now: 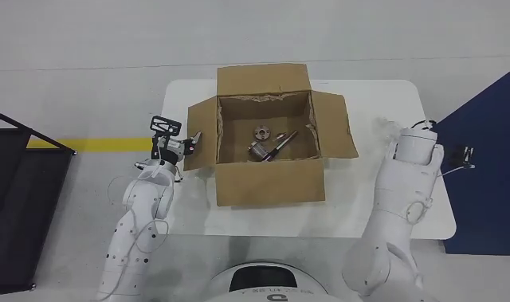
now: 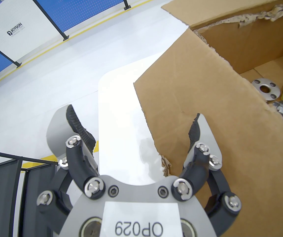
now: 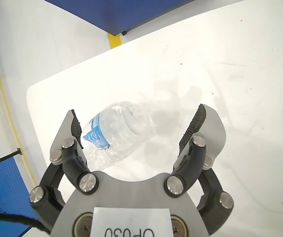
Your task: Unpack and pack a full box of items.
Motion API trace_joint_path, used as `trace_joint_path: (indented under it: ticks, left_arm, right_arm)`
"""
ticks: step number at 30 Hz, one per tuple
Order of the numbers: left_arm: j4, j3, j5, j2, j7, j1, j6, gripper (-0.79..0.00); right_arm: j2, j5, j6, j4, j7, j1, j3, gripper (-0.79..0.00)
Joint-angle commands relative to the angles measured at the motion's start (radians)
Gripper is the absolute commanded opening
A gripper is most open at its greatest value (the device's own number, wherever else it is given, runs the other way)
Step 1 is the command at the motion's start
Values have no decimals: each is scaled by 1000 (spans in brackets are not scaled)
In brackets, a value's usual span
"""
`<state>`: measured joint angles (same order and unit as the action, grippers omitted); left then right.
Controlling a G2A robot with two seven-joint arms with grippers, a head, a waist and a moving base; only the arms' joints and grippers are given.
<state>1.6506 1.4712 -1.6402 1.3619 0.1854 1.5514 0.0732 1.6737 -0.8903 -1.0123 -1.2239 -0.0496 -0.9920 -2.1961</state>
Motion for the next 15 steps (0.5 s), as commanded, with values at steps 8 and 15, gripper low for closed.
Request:
trace_joint_path:
  ticks: [8, 15]
  left_arm:
    - [0, 0, 0, 0, 0, 0, 0, 0]
    - [0, 0, 0, 0, 0, 0, 0, 0]
  right_arm:
    - [-7, -135, 0, 4, -242, 12, 28, -179]
    - [-9, -158, 0, 32, -346, 59, -71, 0]
